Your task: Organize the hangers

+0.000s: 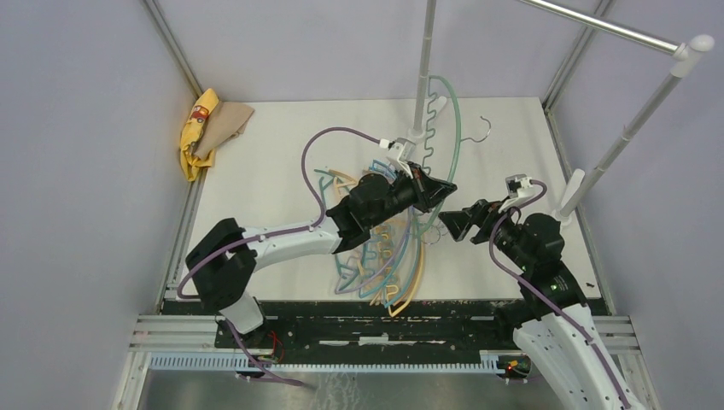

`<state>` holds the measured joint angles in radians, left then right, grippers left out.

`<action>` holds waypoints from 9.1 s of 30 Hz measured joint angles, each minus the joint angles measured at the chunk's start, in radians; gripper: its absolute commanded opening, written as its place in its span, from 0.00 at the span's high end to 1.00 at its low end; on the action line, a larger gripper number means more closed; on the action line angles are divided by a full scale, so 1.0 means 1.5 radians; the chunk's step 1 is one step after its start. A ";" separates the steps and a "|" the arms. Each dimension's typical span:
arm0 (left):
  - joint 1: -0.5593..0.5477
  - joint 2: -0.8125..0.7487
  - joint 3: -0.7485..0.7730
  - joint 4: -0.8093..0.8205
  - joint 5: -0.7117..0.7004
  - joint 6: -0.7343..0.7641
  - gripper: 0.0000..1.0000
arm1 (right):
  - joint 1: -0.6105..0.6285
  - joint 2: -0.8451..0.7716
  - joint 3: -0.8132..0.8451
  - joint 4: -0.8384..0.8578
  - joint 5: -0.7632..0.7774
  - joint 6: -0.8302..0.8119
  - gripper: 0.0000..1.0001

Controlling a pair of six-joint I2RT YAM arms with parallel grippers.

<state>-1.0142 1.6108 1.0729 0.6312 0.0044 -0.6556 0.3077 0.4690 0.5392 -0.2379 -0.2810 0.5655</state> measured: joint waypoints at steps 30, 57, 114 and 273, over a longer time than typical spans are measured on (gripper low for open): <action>-0.018 0.140 0.170 0.010 0.005 -0.101 0.51 | 0.022 0.066 -0.008 0.032 0.071 -0.069 0.99; -0.021 -0.254 -0.198 -0.231 0.050 0.112 0.01 | 0.007 0.223 0.440 -0.293 0.413 -0.251 0.99; -0.021 -0.264 -0.305 -0.220 0.020 0.112 0.01 | -0.173 0.386 0.557 -0.328 0.425 -0.228 0.99; 0.084 -0.153 -0.051 -0.091 -0.107 -0.160 0.97 | 0.318 0.403 0.341 -0.082 0.216 -0.094 0.47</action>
<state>-0.8875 1.3811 0.9966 0.4946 -0.1558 -0.8951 0.7849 1.0737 1.0504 -0.3611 0.0429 0.4248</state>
